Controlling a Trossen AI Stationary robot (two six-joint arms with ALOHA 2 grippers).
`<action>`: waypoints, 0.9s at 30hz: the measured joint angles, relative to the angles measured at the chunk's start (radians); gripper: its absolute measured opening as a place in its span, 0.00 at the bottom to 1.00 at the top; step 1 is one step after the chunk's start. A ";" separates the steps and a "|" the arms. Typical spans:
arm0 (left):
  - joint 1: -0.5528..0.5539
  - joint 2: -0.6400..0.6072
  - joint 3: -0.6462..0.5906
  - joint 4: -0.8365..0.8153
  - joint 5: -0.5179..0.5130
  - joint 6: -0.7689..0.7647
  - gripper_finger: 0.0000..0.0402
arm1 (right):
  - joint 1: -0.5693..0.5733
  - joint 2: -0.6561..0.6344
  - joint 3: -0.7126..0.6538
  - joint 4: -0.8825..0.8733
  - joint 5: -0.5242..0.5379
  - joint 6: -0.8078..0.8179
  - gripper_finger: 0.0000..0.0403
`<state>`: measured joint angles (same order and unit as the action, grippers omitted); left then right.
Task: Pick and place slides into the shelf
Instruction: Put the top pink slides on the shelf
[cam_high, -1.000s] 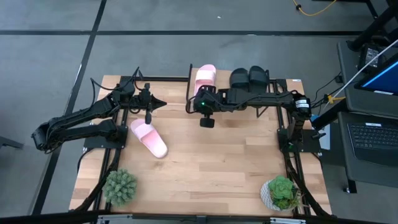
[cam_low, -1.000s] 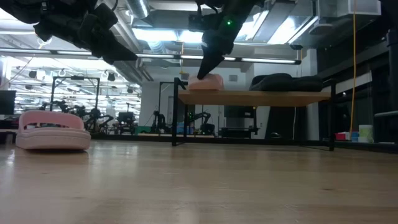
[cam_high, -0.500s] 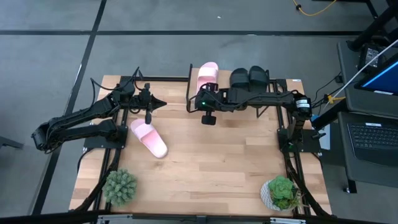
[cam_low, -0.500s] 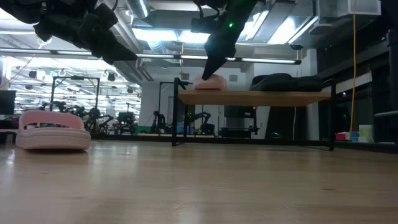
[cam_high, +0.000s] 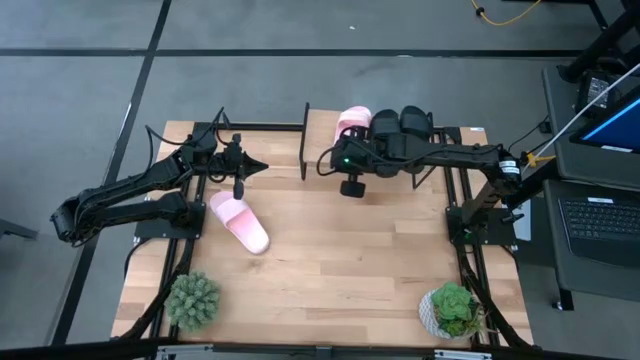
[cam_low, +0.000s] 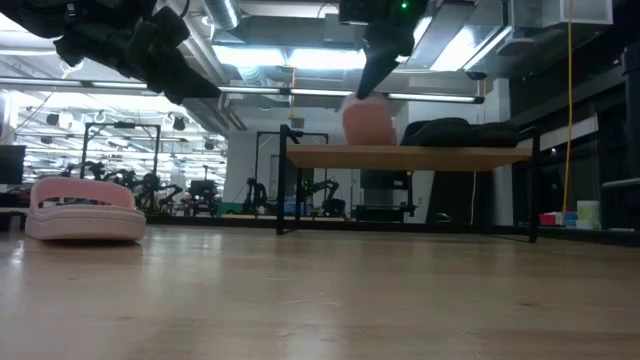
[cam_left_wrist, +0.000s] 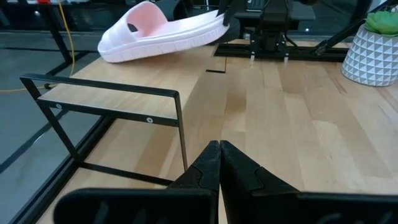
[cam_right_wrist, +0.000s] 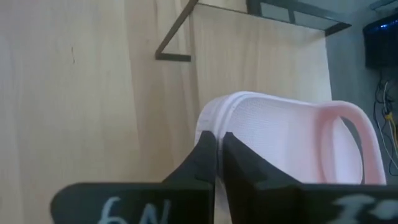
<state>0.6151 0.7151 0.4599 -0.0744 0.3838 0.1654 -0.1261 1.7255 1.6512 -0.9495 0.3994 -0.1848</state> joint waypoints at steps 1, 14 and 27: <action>0.000 0.000 0.000 0.000 0.000 0.000 0.00 | 0.000 -0.003 0.000 -0.006 -0.001 0.001 0.03; 0.000 0.000 0.000 0.000 0.000 -0.008 0.00 | 0.000 -0.004 0.000 -0.022 -0.004 -0.009 0.03; 0.000 0.000 0.000 0.000 0.000 -0.008 0.00 | -0.013 -0.005 0.000 -0.085 -0.076 0.004 0.03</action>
<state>0.6149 0.7151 0.4599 -0.0746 0.3836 0.1570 -0.1392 1.7206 1.6512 -1.0341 0.3232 -0.1810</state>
